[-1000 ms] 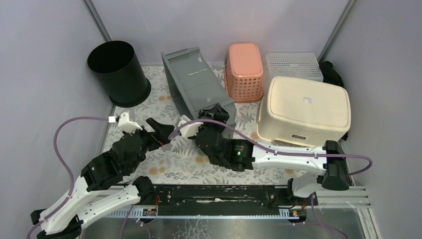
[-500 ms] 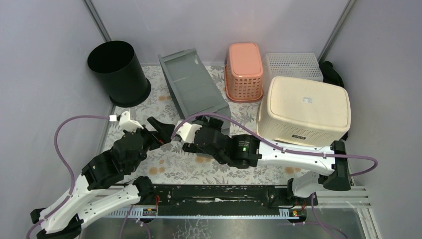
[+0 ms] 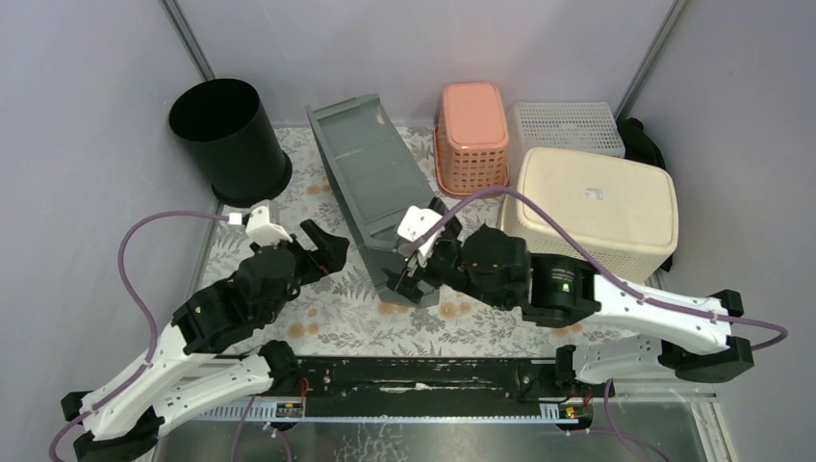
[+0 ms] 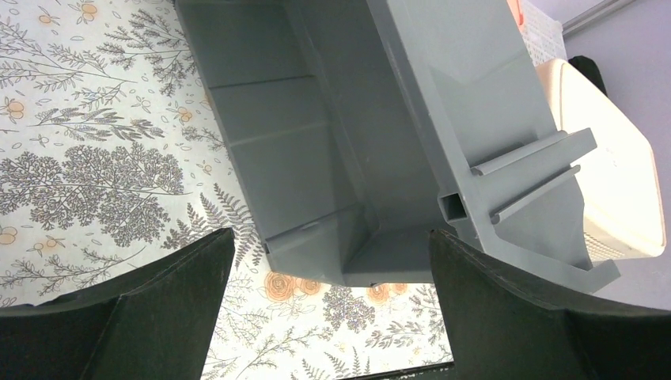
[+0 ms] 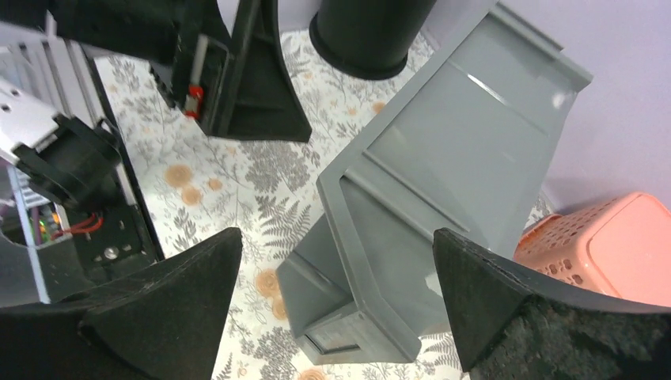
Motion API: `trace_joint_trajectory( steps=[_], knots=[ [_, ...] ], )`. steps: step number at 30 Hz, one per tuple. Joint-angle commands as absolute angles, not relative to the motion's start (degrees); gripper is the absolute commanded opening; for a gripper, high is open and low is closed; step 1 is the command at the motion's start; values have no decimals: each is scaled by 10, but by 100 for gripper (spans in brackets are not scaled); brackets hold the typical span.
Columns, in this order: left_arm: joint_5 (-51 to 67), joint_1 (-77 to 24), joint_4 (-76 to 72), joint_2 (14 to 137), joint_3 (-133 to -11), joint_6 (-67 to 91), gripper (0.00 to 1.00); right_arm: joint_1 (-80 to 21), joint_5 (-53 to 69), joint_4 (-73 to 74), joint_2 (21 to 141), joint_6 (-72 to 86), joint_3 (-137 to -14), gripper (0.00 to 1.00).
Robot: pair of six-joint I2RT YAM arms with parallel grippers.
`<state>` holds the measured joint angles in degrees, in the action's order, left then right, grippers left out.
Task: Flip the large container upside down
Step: Turn the container upside down at the center of the board.
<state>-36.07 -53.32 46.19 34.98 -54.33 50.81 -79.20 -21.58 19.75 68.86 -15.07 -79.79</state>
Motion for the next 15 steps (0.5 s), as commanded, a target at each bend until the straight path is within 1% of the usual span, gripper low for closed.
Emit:
trace_joint_trajectory(
  steps=[1, 4, 6, 10, 13, 15],
  knots=[
    [-354, -536, 422, 382, -571, 488, 100, -793, -228, 179, 678, -110, -820, 98],
    [-357, -536, 404, 427, -608, 463, 100, -771, -264, 215, 697, -82, -845, 98],
    [-366, -535, 391, 460, -638, 446, 100, -743, -256, 233, 702, -60, -851, 98],
    [-365, -530, 351, 493, -684, 411, 100, -693, -226, 228, 683, -24, -825, 98],
    [-328, -499, 345, 527, -716, 401, 100, -661, -211, 230, 668, -5, -803, 98],
    [-274, -449, 352, 545, -725, 404, 100, -641, -202, 235, 659, 6, -791, 98]
  ],
)
